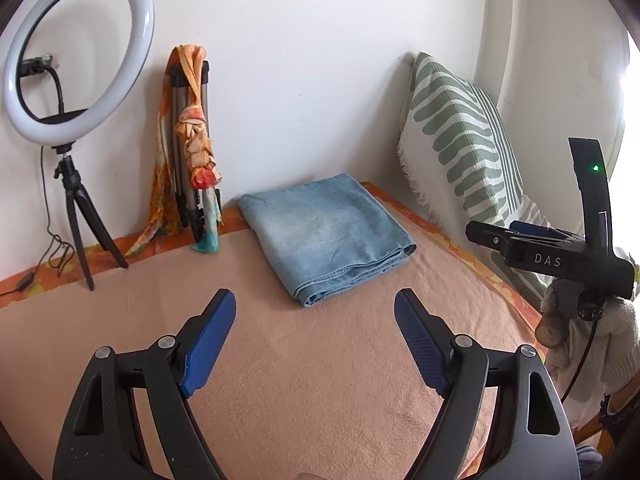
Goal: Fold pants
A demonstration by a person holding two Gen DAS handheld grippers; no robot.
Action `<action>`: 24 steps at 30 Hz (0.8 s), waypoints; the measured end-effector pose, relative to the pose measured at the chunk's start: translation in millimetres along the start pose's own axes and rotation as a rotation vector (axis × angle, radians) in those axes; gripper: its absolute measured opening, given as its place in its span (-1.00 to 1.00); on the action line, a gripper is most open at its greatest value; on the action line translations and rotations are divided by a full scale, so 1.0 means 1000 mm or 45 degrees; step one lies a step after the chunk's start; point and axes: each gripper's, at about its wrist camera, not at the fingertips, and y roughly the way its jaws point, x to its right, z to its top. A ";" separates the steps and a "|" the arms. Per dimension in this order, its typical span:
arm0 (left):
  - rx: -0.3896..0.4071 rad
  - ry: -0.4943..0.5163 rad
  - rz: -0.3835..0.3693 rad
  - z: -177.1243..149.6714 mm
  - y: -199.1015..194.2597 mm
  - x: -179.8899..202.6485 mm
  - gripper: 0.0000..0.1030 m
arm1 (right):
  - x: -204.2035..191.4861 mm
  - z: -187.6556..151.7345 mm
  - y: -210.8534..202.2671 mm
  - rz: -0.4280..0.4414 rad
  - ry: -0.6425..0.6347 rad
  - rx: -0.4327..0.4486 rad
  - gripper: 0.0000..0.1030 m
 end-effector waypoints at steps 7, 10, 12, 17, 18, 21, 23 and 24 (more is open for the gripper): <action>0.027 -0.007 -0.007 -0.020 -0.029 -0.001 0.59 | -0.011 -0.029 -0.023 -0.036 0.013 0.024 1.00; 0.035 -0.002 0.003 -0.031 -0.038 -0.002 0.61 | -0.015 -0.041 -0.029 -0.032 0.038 0.034 1.00; 0.040 0.002 -0.003 -0.038 -0.043 -0.004 0.62 | -0.019 -0.048 -0.031 -0.033 0.035 0.038 1.00; 0.031 0.032 0.036 -0.052 -0.046 -0.007 0.64 | -0.027 -0.061 -0.026 -0.017 0.036 0.015 1.00; 0.022 0.038 0.040 -0.055 -0.047 -0.007 0.65 | -0.028 -0.063 -0.026 -0.015 0.039 0.017 1.00; 0.009 0.022 0.038 -0.057 -0.046 -0.011 0.65 | -0.033 -0.065 -0.026 -0.029 0.032 0.034 1.00; 0.019 0.007 0.033 -0.058 -0.048 -0.014 0.65 | -0.037 -0.066 -0.027 -0.038 0.022 0.053 1.00; 0.030 0.004 0.039 -0.058 -0.049 -0.016 0.65 | -0.038 -0.066 -0.028 -0.041 0.025 0.065 1.00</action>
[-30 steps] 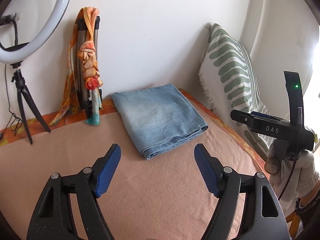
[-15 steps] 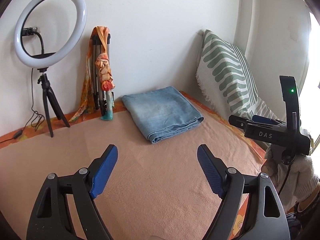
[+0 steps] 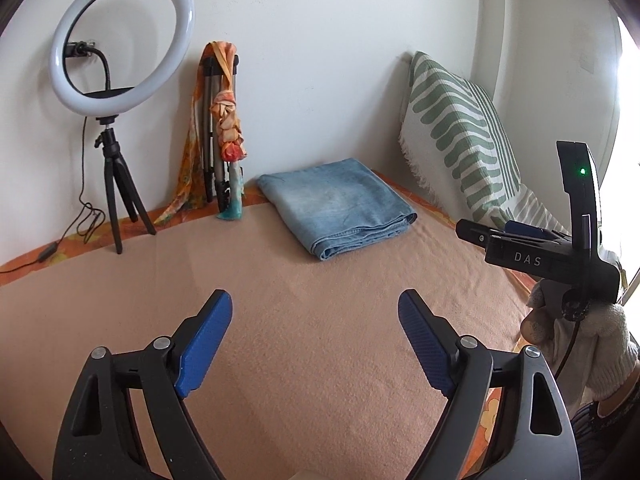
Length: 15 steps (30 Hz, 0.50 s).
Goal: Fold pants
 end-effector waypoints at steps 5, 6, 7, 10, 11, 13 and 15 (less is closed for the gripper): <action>0.034 -0.022 0.004 -0.002 -0.003 -0.006 0.66 | 0.000 -0.002 -0.001 0.005 0.024 0.034 1.00; 0.029 -0.028 -0.002 -0.002 -0.003 -0.007 0.66 | 0.000 -0.002 -0.002 0.001 0.026 0.039 1.00; 0.024 -0.029 -0.007 -0.002 -0.004 -0.007 0.67 | 0.000 -0.002 -0.003 -0.008 0.025 0.048 1.00; 0.063 0.000 0.014 -0.002 -0.011 -0.004 0.68 | -0.001 0.000 -0.006 -0.027 0.014 0.074 1.00; 0.078 0.014 0.030 -0.001 -0.013 -0.003 0.70 | -0.002 0.001 -0.006 -0.024 0.019 0.077 1.00; 0.095 0.019 0.049 0.000 -0.017 -0.001 0.87 | -0.002 0.001 -0.006 -0.013 0.030 0.076 1.00; 0.102 0.006 0.030 0.001 -0.020 -0.002 0.91 | -0.003 0.001 -0.006 -0.019 0.023 0.077 1.00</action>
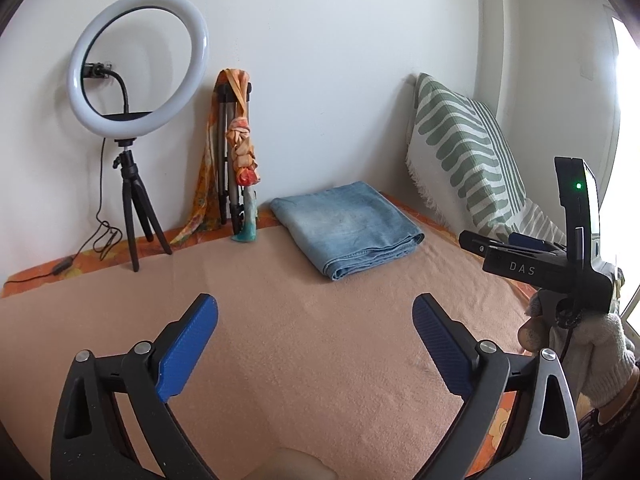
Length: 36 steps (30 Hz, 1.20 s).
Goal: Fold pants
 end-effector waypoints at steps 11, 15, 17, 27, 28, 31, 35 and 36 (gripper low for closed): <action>-0.044 0.048 0.061 -0.002 0.004 0.008 0.99 | -0.003 -0.003 0.001 -0.022 -0.031 0.008 1.00; -0.047 0.056 0.063 -0.001 0.004 0.009 0.99 | -0.002 -0.004 0.002 -0.014 -0.014 0.002 1.00; -0.044 0.051 0.066 0.000 0.004 0.008 0.99 | -0.002 -0.004 0.001 -0.015 -0.015 0.002 1.00; -0.057 0.045 0.081 -0.002 0.004 0.006 0.99 | -0.004 -0.005 0.005 -0.002 -0.017 -0.007 1.00; -0.056 0.046 0.079 -0.002 0.003 0.006 0.99 | -0.004 -0.005 0.005 0.000 -0.014 -0.010 1.00; -0.057 0.051 0.077 -0.001 0.003 0.007 0.99 | -0.004 -0.005 0.006 0.001 -0.011 -0.012 1.00; -0.056 0.050 0.072 0.000 0.003 0.006 0.99 | -0.002 -0.005 0.008 0.000 -0.009 -0.015 1.00; -0.056 0.050 0.072 0.000 0.003 0.006 0.99 | -0.002 -0.006 0.008 0.000 -0.005 -0.017 1.00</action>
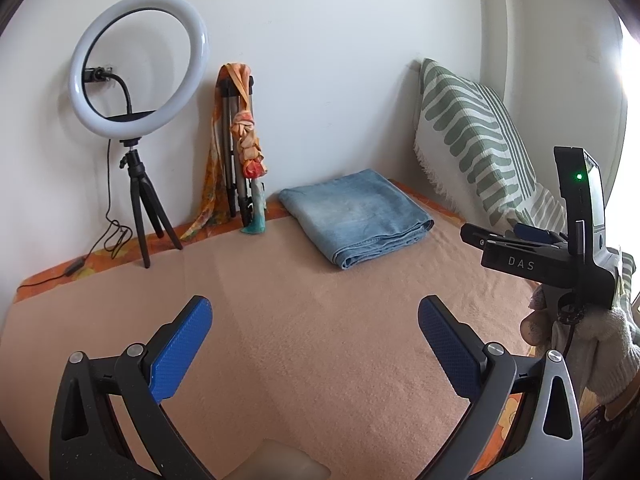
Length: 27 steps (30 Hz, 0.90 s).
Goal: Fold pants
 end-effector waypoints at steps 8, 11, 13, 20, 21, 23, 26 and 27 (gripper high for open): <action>-0.002 0.004 -0.002 0.000 -0.001 0.001 0.99 | 0.001 -0.001 0.000 0.007 0.007 -0.006 1.00; -0.002 0.003 -0.002 0.000 -0.001 0.001 0.99 | -0.001 -0.002 0.000 0.007 0.002 -0.009 1.00; -0.001 0.003 -0.002 0.000 -0.001 0.001 0.99 | -0.002 -0.002 0.000 0.010 0.002 -0.009 1.00; 0.005 0.004 -0.001 0.000 -0.003 0.003 0.99 | -0.004 -0.002 0.001 0.013 0.001 -0.009 1.00; 0.005 0.005 -0.001 0.000 -0.003 0.003 0.99 | -0.004 -0.002 0.001 0.012 0.001 -0.009 1.00; 0.004 0.005 -0.002 0.000 -0.003 0.003 0.99 | -0.004 -0.002 0.001 0.010 0.001 -0.009 1.00; 0.004 0.006 -0.001 0.000 -0.003 0.003 0.99 | -0.004 -0.002 0.001 0.013 0.004 -0.011 1.00; 0.005 0.006 0.000 0.000 -0.003 0.003 0.99 | -0.004 -0.002 0.001 0.015 0.007 -0.012 1.00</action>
